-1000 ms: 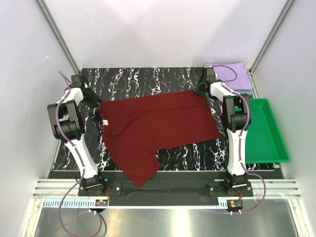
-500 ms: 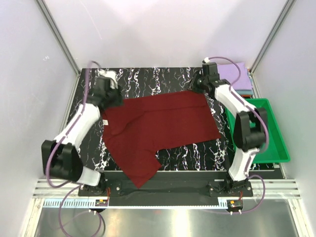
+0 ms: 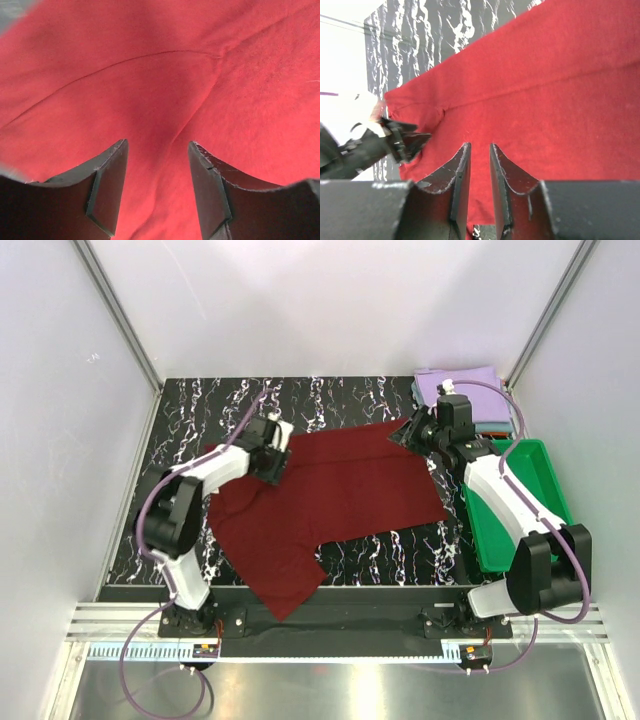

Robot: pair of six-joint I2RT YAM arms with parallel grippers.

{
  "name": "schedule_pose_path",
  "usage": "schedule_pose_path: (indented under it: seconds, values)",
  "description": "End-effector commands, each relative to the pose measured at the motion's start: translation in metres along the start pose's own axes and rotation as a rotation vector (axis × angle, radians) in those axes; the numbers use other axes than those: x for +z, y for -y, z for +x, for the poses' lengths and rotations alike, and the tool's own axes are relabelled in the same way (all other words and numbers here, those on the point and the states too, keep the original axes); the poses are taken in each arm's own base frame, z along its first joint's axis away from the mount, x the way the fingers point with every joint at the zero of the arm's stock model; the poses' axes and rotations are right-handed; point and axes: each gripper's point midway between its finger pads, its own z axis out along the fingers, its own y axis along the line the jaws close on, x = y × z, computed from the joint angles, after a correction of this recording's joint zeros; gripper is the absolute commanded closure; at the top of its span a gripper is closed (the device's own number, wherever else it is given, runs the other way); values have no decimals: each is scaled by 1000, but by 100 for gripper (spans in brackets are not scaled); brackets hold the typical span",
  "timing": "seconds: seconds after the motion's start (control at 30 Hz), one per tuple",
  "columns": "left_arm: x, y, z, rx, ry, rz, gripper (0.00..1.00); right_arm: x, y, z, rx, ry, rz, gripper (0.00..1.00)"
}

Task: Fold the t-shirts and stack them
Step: Fold the tshirt

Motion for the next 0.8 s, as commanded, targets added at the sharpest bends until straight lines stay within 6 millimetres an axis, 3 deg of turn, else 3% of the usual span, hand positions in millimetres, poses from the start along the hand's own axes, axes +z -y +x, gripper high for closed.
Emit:
schedule_pose_path:
  seconds: [0.0,0.1,0.33,0.57,0.77]
  values:
    - [14,18,-16,122,38,30,44,-5,-6,1,45,33,-46,71]
    - [23,12,-15,132,15,-18,48,5,3,6,45,16,-25,71]
    - [17,-4,-41,134,48,-99,50,30,7,30,77,-65,-48,72]
    - [22,2,-42,149,34,-62,55,47,-19,65,64,-124,-80,72]
    - [11,6,-24,162,0,-31,49,55,-31,74,66,-136,-83,72]
